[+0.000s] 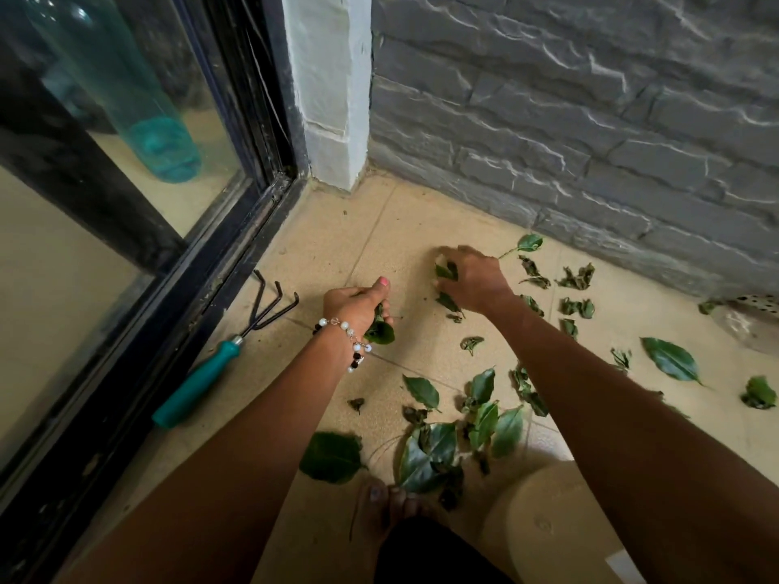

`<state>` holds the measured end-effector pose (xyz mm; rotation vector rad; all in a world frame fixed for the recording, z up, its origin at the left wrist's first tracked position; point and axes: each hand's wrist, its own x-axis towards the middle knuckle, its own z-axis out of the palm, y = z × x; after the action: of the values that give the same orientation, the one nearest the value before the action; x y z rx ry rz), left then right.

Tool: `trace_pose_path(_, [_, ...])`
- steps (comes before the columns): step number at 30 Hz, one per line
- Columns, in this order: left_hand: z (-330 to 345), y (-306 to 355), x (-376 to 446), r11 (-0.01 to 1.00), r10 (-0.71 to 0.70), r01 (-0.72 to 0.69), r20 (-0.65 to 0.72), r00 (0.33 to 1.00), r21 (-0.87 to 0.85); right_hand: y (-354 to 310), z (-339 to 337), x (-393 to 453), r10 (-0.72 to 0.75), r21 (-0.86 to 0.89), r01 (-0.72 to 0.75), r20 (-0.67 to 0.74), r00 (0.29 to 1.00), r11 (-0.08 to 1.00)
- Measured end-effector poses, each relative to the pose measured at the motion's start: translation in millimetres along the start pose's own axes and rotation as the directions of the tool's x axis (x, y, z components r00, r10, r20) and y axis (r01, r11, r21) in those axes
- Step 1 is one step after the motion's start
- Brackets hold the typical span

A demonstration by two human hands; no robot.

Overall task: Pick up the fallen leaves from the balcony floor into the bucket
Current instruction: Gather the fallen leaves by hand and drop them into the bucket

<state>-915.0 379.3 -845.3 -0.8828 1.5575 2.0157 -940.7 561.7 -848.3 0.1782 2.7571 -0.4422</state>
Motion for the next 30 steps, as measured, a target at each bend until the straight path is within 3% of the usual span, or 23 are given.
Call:
trace_pose_path(5, [0, -2, 6, 1.0, 0.002, -0.002, -0.003, 1.0, -0.001, -5, 26, -11, -0.105, -0.15, 0.071, -0.233, 0.967, 0.986])
trace_pose_path(10, [8, -3, 1, 1.0, -0.007, 0.008, 0.007, 1.0, -0.017, -1, 23, -18, -0.162, -0.17, 0.124, -0.231, 0.959, 0.978])
trace_pose_path(12, [14, -4, -4, 1.0, -0.008, 0.009, 0.019, 1.0, -0.027, 2, 13, -20, -0.111, -0.019, 0.11, -0.265, 0.958, 0.994])
trace_pose_path(14, [18, -6, -7, 1.0, 0.007, -0.007, 0.022, 1.0, -0.011, -2, 4, -26, 0.019, 0.304, 0.085, -0.323, 0.946, 0.949])
trace_pose_path(15, [20, -7, -9, 1.0, 0.012, -0.012, 0.027, 1.0, -0.008, -6, 0, -31, 0.117, 0.518, 0.06, -0.302, 0.946, 0.853])
trace_pose_path(17, [25, -11, -12, 0.998, 0.029, -0.03, 0.012, 1.0, 0.05, -17, -9, -42, 0.205, 0.847, 0.029, -0.161, 0.965, 0.531])
trace_pose_path(18, [28, -12, -13, 0.993, 0.047, -0.046, -0.006, 0.999, 0.112, -22, -10, -47, 0.19, 0.906, 0.033, -0.124, 0.974, 0.423])
trace_pose_path(19, [31, -12, -15, 0.986, 0.063, -0.058, -0.029, 0.998, 0.153, -28, -11, -53, 0.169, 0.912, 0.043, -0.122, 0.978, 0.408])
trace_pose_path(23, [37, -11, -18, 0.993, -0.023, 0.031, -0.07, 0.997, 0.111, -42, 1, -74, 0.128, 0.67, 0.095, -0.276, 0.953, 0.736])
trace_pose_path(25, [37, -12, -19, 0.98, -0.075, 0.079, -0.029, 0.997, 0.181, -40, 6, -82, 0.072, 0.574, 0.119, -0.299, 0.952, 0.81])
trace_pose_path(28, [35, -14, -25, 0.972, -0.082, 0.079, 0.004, 0.997, 0.222, -26, -1, -86, -0.015, 0.613, 0.091, -0.129, 0.992, 0.785])
trace_pose_path(30, [32, -13, -24, 0.972, -0.053, 0.05, 0.008, 0.999, 0.228, -13, -8, -86, 0.03, 0.799, -0.015, -0.004, 1.0, 0.601])
